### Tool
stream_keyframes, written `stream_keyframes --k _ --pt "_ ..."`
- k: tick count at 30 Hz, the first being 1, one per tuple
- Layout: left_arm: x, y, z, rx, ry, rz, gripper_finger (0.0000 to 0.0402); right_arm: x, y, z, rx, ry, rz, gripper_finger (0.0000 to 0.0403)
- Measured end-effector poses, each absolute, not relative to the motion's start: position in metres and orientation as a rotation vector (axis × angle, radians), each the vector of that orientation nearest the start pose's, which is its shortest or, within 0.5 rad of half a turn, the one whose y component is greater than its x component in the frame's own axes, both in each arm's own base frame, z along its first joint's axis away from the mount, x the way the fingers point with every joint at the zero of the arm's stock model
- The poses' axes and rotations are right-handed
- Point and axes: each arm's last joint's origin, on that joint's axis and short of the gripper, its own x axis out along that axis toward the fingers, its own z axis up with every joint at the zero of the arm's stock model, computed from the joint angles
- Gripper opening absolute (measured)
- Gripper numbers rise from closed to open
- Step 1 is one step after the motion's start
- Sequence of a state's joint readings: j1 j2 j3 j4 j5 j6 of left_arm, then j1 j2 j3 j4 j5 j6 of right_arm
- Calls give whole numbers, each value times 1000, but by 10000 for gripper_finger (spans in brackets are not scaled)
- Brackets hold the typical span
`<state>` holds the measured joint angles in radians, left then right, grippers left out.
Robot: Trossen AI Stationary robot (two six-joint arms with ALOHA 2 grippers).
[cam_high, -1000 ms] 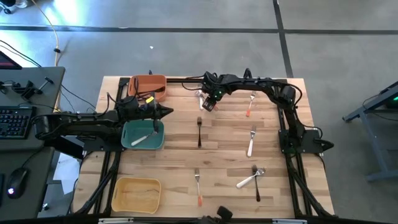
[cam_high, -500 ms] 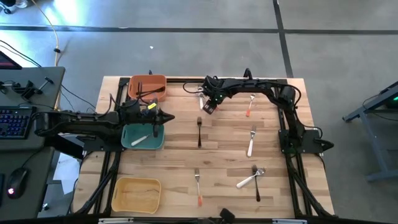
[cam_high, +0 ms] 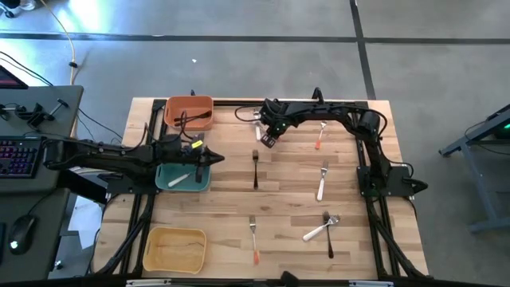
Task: Sort silverware by color (type)
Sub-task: Put the orange fork into the yellow bin
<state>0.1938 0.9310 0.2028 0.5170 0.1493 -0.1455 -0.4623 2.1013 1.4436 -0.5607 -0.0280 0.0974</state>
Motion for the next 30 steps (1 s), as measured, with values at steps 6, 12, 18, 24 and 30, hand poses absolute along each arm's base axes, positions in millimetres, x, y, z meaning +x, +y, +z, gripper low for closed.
stream_keyframes --k 6,12,18,24,30 --pt "177 25 175 -182 230 36 0 366 -165 149 364 1103 -412 3" --pt "177 25 175 -156 225 32 0 344 -131 147 368 875 -436 2" --pt "180 24 187 -149 96 23 0 329 -91 165 350 573 -382 1" --pt "187 17 199 -132 -66 -33 6 316 -45 189 231 290 -280 0" --pt "206 11 196 -131 -61 -74 54 309 -9 199 129 81 -177 0"
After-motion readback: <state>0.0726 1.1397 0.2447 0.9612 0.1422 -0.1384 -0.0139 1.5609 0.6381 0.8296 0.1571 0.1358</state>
